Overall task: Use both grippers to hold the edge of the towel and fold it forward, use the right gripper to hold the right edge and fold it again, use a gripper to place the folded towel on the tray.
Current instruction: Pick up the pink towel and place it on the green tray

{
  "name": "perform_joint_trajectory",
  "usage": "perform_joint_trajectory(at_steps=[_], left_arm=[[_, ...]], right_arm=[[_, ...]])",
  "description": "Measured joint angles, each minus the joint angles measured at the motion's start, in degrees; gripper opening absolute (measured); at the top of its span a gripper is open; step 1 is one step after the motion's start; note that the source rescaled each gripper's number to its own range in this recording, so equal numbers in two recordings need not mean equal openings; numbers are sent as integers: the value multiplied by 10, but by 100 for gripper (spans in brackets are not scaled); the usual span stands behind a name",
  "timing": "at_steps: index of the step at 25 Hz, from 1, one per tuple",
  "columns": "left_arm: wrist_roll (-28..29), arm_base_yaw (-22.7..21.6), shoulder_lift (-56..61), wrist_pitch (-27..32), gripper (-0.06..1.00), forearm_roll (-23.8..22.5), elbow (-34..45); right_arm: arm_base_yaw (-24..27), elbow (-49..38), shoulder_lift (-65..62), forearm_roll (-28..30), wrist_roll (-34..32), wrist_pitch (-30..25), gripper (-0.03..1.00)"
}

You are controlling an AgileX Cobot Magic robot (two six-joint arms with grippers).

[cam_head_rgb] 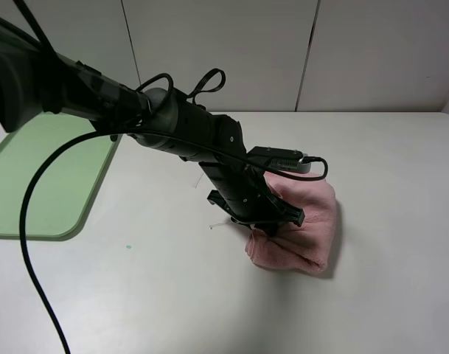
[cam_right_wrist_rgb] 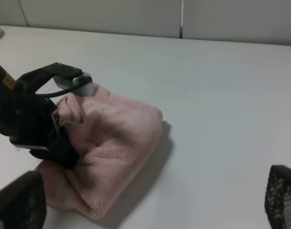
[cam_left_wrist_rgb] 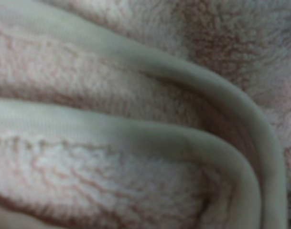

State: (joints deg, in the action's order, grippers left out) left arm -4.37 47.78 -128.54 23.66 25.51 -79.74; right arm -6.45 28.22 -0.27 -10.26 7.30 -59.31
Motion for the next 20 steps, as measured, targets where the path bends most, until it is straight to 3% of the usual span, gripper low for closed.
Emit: perform_joint_trajectory(at_steps=[9, 20], left_arm=[[0, -2, 14, 10, 24, -32, 3], [3, -51, 62, 51, 22, -84, 18]], right_arm=[[0, 0, 0, 2, 0, 0, 100], [0, 0, 0, 3, 0, 0, 100]])
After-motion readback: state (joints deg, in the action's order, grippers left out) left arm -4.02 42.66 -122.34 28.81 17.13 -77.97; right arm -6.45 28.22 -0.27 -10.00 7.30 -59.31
